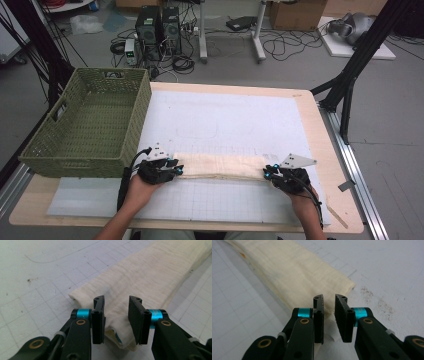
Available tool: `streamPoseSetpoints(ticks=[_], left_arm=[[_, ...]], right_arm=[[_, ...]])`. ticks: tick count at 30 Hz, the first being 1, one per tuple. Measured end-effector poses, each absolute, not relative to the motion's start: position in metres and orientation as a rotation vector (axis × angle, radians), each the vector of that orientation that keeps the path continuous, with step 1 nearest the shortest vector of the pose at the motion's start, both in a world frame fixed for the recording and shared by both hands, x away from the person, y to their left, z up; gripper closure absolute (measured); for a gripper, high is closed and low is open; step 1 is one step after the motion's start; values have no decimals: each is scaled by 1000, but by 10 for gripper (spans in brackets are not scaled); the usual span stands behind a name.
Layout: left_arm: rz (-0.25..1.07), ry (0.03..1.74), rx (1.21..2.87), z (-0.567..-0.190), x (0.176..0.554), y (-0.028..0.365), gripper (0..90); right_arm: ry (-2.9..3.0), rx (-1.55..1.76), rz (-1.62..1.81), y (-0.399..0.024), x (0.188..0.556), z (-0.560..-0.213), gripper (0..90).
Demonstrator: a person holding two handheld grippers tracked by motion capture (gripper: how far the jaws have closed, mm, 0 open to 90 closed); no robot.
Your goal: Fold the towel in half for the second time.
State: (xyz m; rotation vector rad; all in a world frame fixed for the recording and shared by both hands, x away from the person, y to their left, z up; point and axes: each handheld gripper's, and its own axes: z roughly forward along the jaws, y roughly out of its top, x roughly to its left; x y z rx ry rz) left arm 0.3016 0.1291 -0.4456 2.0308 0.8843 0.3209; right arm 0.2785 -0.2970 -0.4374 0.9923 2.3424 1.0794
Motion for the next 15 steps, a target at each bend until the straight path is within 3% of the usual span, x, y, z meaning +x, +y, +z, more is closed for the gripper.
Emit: streamPoseSetpoints(ticks=[5, 12, 15], left_arm=[[327, 887, 2017, -444, 300, 133, 663], [366, 841, 1857, -433, 302, 139, 412], [385, 829, 1809, -428, 302, 143, 347]], right_arm=[[2340, 1053, 1062, -305, 280, -440, 752], [2218, 1059, 1178, -314, 277, -423, 660], [2163, 1068, 1162, -314, 275, -420, 508]])
